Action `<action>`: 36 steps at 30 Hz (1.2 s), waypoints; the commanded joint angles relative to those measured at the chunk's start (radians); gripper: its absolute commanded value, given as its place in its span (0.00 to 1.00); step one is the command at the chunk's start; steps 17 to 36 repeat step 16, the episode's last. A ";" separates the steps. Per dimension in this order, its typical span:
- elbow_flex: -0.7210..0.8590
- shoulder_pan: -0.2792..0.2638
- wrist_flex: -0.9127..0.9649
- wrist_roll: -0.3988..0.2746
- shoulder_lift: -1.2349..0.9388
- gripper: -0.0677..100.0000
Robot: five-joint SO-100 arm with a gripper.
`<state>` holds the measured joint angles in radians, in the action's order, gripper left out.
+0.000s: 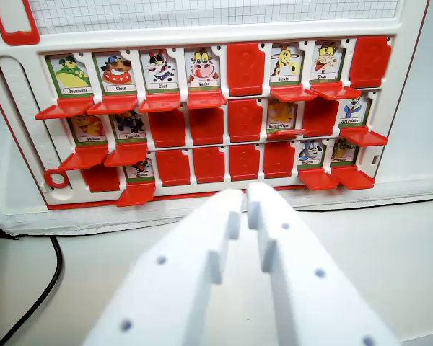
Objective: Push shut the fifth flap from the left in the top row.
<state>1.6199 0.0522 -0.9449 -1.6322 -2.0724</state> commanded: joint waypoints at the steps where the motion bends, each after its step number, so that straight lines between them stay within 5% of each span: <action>1: -0.018 -0.006 -0.002 0.003 -0.074 0.00; 36: -0.025 0.009 0.003 0.009 -0.054 0.00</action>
